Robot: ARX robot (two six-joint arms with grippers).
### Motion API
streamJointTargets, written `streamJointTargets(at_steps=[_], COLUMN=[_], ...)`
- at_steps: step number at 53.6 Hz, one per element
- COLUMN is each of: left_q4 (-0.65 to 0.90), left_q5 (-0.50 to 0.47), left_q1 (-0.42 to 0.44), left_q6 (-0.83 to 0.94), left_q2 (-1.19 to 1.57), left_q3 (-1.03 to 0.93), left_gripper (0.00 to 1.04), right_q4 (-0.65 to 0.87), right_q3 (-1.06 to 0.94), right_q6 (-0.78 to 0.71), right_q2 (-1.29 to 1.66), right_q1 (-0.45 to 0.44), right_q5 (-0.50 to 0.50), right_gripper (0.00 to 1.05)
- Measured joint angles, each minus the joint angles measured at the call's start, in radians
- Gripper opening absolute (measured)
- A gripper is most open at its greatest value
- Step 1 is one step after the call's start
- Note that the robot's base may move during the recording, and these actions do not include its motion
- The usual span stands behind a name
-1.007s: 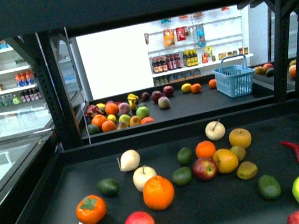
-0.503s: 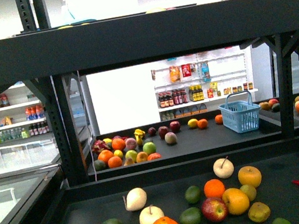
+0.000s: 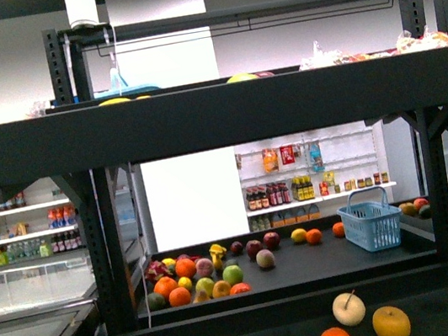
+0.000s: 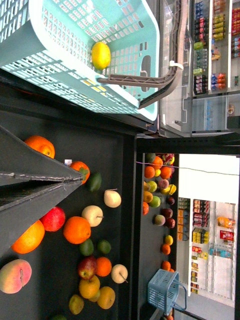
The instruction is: Pick lemon from shelf
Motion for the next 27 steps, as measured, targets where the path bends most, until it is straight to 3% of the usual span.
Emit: streamJointTargets(at_steps=[27], left_q4=[0.062], left_q5=[0.0], left_q1=[0.0], left_q6=[0.0], left_q2=[-0.118], left_q3=[-0.183], left_gripper=[0.03], right_q4=[0.0], right_q3=[0.0], right_q6=[0.0], right_q2=[0.0], right_q1=[0.0], right_q5=[0.0], right_gripper=[0.97])
